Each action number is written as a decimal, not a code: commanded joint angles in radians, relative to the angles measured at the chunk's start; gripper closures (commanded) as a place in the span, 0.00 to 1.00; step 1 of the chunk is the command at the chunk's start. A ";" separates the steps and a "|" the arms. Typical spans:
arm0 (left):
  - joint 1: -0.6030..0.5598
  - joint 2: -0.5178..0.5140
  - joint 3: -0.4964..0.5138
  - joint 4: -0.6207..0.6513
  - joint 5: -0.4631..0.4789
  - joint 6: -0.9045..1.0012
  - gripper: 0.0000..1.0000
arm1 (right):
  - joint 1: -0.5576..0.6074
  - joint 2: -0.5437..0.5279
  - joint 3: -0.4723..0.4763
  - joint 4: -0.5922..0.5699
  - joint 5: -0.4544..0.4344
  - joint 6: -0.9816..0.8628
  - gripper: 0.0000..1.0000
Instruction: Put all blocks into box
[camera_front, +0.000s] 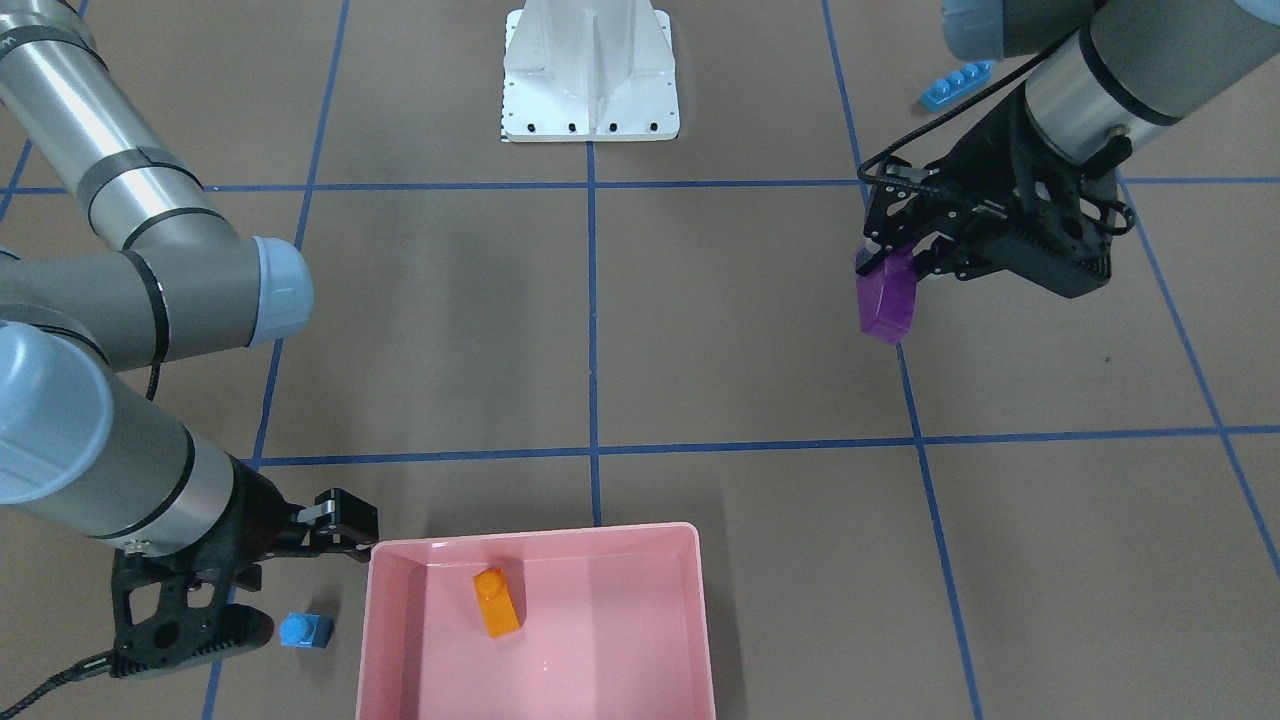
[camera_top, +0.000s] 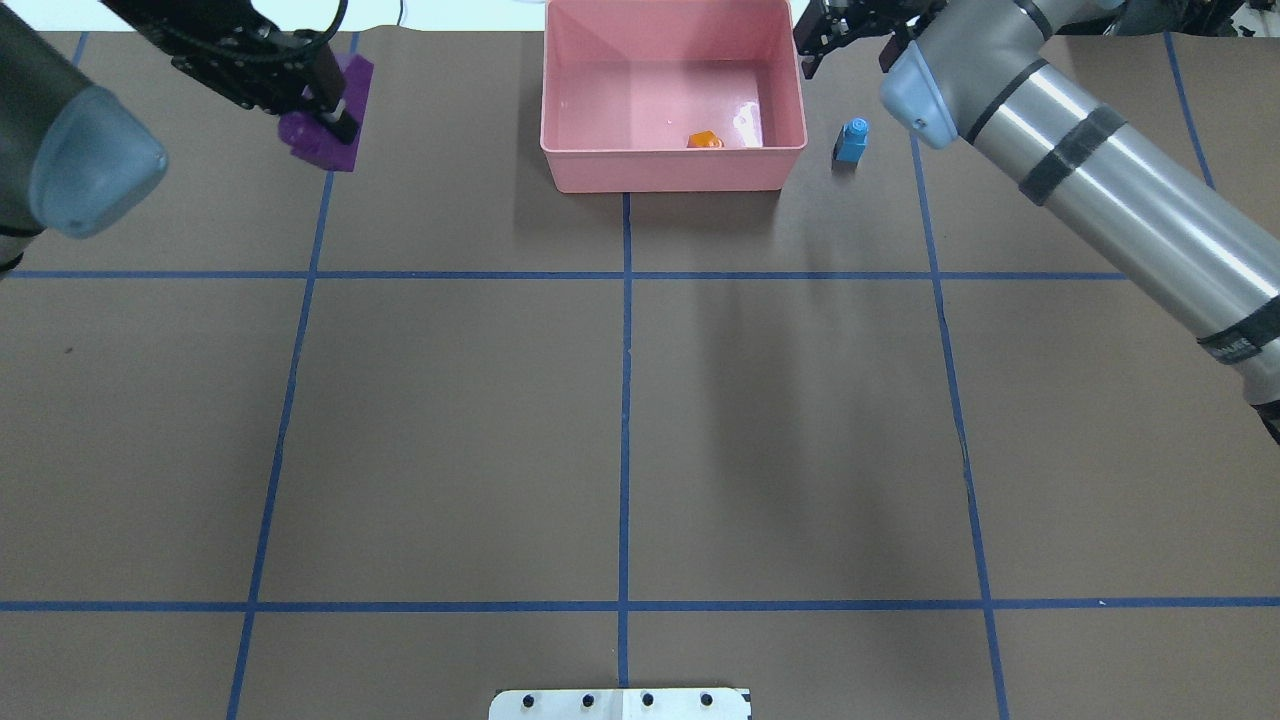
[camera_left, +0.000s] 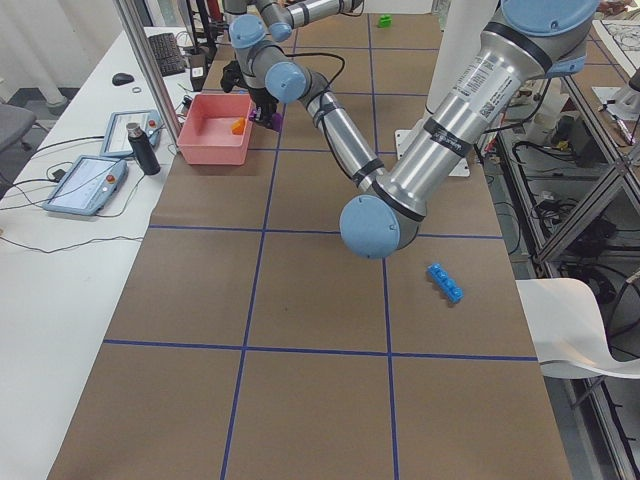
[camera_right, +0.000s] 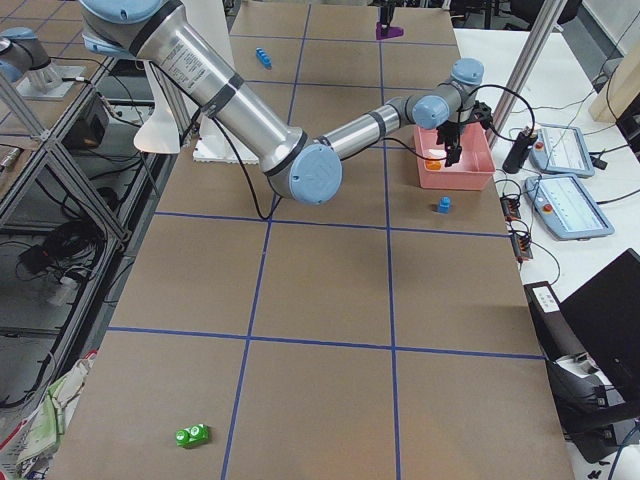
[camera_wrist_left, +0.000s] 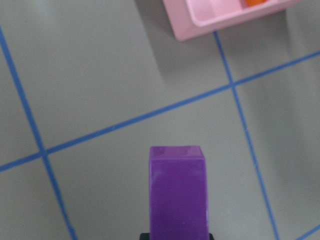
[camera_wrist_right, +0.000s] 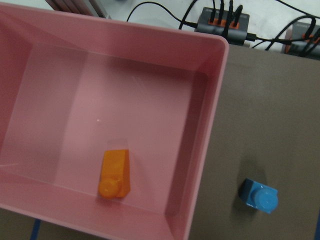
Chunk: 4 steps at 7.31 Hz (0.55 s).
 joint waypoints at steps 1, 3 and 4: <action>0.004 -0.113 0.250 -0.393 0.080 -0.295 1.00 | 0.018 -0.062 0.011 -0.009 -0.021 -0.015 0.01; 0.044 -0.300 0.468 -0.436 0.180 -0.344 1.00 | 0.014 -0.049 -0.047 0.061 -0.100 -0.022 0.01; 0.059 -0.322 0.500 -0.439 0.223 -0.344 1.00 | 0.008 -0.039 -0.136 0.172 -0.126 -0.018 0.01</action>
